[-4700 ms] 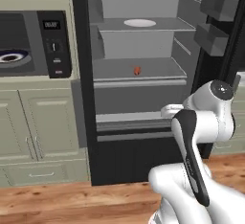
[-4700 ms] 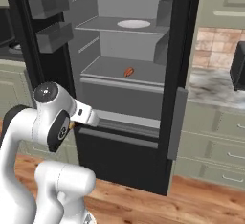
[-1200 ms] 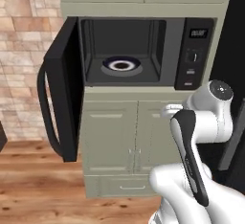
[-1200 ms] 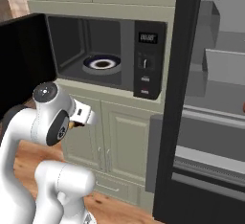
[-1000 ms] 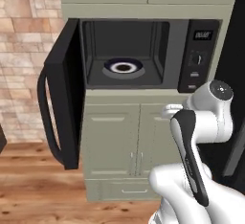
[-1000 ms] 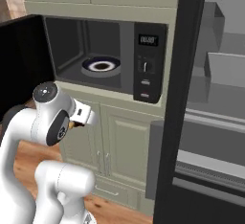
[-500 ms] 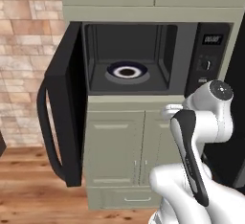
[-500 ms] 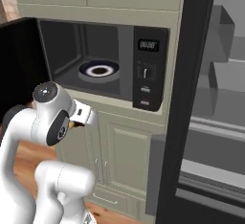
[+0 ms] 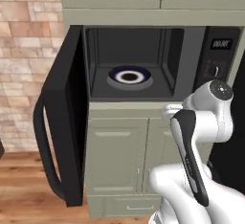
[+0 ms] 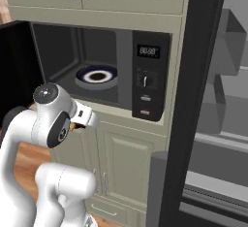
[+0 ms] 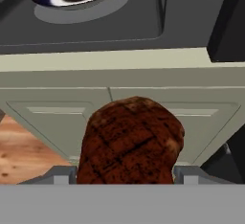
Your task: Transport the steak from the fridge to the microwave and turn on the microwave.
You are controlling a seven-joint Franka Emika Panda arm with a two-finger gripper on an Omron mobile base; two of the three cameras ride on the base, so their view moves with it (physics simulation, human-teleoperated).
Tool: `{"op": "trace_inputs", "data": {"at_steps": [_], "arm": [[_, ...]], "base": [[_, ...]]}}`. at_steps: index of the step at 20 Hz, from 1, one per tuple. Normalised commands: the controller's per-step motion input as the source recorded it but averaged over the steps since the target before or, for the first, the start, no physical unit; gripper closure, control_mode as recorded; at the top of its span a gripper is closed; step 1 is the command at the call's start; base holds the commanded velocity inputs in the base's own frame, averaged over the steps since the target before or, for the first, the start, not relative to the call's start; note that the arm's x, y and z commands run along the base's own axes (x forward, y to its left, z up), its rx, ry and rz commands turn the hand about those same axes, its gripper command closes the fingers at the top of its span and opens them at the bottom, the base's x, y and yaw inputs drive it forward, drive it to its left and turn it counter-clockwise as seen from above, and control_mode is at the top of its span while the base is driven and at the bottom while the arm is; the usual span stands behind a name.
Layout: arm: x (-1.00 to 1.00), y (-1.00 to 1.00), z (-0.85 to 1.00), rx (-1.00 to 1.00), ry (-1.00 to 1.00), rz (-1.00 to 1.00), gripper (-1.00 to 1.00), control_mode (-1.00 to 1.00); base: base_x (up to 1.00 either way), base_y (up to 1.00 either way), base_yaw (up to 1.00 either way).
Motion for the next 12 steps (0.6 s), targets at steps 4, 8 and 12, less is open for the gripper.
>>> {"op": "trace_inputs", "data": {"at_steps": [4,8,12], "arm": [[0.00,0.00,0.00,0.00,0.00,0.00,1.00,1.00],[0.00,0.00,0.00,0.00,0.00,0.00,1.00,1.00],[0.00,0.00,0.00,0.00,0.00,0.00,1.00,1.00]], "base": [[0.42,0.21,0.00],[0.39,0.22,0.00],[0.08,0.21,0.02]]}}
